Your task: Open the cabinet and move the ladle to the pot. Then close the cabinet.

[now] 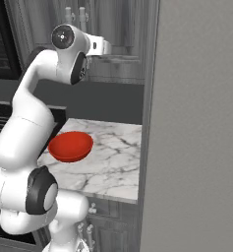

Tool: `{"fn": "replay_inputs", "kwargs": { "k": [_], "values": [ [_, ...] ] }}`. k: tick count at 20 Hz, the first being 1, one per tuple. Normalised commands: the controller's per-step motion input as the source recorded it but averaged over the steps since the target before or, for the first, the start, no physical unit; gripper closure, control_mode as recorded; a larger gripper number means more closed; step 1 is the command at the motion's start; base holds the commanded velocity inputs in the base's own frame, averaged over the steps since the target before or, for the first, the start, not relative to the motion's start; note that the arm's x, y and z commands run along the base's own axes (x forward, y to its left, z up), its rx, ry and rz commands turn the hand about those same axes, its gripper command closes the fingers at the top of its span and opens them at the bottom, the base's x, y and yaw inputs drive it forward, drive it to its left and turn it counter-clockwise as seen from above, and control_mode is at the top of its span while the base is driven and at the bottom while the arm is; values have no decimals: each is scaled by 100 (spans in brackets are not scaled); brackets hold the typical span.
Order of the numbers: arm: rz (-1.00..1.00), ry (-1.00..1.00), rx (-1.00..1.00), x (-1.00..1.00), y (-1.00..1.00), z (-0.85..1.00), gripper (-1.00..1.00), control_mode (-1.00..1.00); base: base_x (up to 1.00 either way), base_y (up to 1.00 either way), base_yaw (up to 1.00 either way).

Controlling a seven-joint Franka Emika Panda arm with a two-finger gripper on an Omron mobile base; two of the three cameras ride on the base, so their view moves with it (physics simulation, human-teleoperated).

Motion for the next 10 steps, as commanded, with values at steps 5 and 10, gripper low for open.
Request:
{"fn": "replay_inputs", "kwargs": {
  "k": [5, 10],
  "values": [
    [0, 0, 5, 37, 0, 0, -100, -100, 0, 0, 0],
    [0, 0, 2, 41, 0, 0, -100, -100, 0, 0, 0]
  ]
}}
